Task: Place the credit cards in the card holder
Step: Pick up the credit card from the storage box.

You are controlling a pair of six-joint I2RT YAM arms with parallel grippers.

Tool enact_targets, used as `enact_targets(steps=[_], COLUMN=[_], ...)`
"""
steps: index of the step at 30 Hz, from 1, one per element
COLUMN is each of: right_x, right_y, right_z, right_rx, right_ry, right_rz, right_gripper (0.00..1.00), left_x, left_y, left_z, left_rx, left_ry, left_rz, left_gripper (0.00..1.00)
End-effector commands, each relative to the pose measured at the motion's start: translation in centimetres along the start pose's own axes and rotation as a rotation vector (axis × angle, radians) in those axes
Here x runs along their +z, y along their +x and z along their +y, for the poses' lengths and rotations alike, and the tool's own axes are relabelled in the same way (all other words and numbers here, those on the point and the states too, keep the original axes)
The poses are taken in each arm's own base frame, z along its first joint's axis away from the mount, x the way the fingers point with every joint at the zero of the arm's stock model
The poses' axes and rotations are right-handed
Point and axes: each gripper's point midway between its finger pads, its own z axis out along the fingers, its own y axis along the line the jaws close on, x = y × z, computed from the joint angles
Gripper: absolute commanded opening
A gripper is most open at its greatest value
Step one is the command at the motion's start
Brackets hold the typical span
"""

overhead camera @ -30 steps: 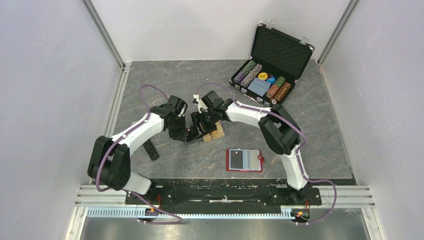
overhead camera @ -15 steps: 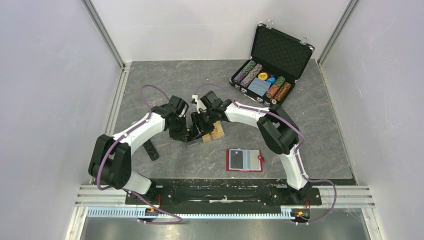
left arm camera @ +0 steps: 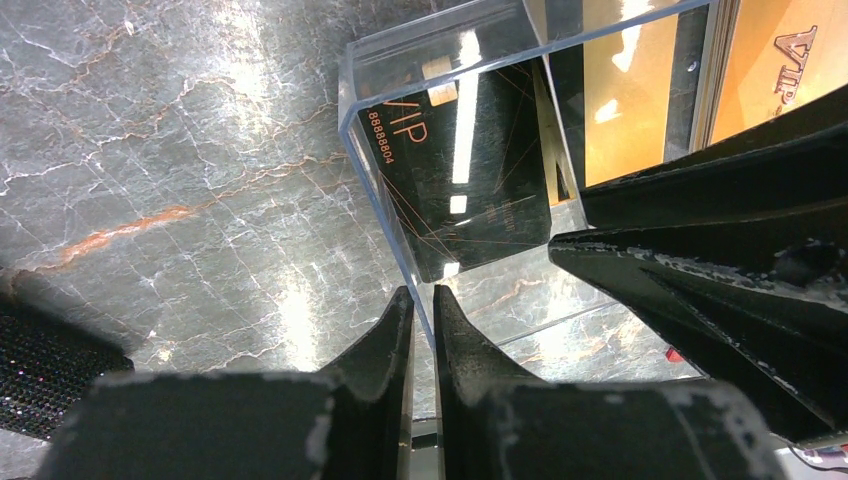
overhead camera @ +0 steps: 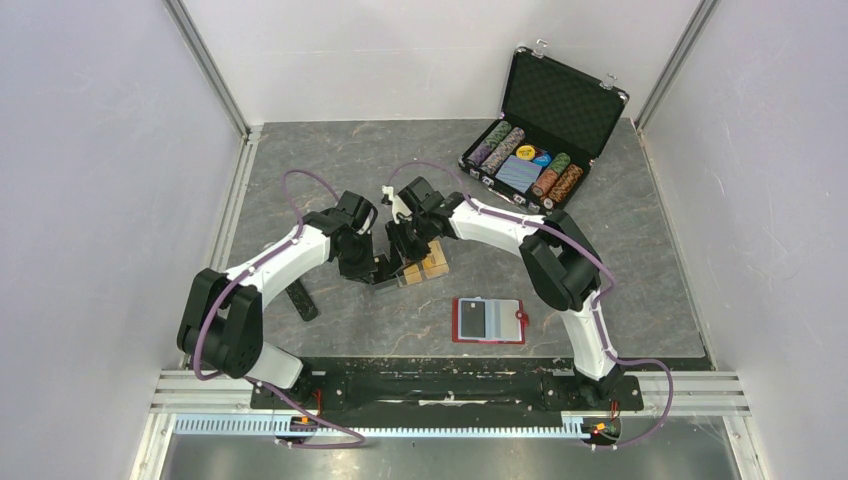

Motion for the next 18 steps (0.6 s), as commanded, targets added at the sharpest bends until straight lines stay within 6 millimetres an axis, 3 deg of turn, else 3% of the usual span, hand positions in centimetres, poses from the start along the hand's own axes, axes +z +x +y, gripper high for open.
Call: enact_targets(steps=[1, 5, 10, 18], right_x=[-1.3, -1.8, -2.9, -6.6], right_y=[-1.1, -1.3, -1.9, -4.0], right_z=[-1.5, -1.6, -1.5, -0.3], right_rx=[-0.068, -0.078, -0.103, -0.130], right_ry=[0.125, 0.146, 0.175, 0.190], right_rz=[-0.036, -0.038, -0.050, -0.150], right_gripper=[0.08, 0.01, 0.00, 0.00], left_x=[1.0, 0.8, 0.0, -4.3], left_y=[0.6, 0.5, -0.2, -3.4], left_z=[-0.4, -0.4, -0.2, -1.4], left_rx=[0.051, 0.048, 0.043, 0.040], left_ry=[0.004, 0.005, -0.019, 0.024], left_rz=[0.025, 0.014, -0.016, -0.181], left_gripper=[0.12, 0.12, 0.14, 0.34])
